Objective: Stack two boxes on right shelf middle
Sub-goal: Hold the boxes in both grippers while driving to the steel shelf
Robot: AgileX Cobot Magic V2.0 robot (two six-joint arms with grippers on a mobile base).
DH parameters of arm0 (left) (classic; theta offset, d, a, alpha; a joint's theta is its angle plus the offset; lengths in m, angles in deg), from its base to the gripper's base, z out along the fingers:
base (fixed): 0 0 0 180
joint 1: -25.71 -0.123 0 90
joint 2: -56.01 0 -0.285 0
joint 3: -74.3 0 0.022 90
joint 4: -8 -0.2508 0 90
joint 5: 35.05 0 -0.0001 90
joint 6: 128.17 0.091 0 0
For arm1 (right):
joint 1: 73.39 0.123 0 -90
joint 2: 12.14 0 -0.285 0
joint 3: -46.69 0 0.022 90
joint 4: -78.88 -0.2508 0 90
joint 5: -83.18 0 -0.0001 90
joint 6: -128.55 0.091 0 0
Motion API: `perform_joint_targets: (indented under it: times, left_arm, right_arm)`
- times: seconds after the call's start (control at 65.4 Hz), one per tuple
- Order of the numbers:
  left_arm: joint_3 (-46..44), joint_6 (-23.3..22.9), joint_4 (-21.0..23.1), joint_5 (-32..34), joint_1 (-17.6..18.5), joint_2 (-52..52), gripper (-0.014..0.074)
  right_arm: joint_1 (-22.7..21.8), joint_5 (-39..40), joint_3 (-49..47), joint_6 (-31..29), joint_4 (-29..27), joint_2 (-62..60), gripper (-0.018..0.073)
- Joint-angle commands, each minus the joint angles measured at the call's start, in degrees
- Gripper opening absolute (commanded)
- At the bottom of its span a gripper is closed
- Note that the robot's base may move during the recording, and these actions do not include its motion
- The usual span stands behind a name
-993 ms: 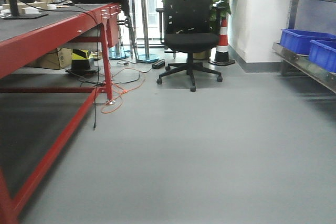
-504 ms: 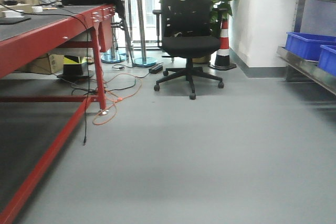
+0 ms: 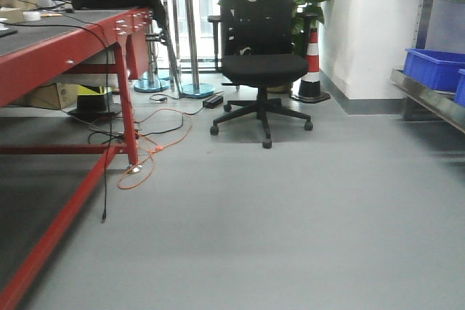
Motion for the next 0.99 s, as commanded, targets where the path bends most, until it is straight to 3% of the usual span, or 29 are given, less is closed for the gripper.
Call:
perform_joint_targets:
  times: [0.0, 0.978]
  left_arm:
    - [-0.55, 0.18, -1.91, 2.06, -0.06, -0.79, -0.0111]
    - [-0.55, 0.18, -1.91, 2.06, -0.06, -0.79, -0.0111]
  right_arm:
    - [-0.61, 3.19, -0.69, -0.32, 3.02, -0.49, -0.0153]
    - [-0.61, 3.19, -0.69, -0.32, 3.02, -0.49, -0.0153]
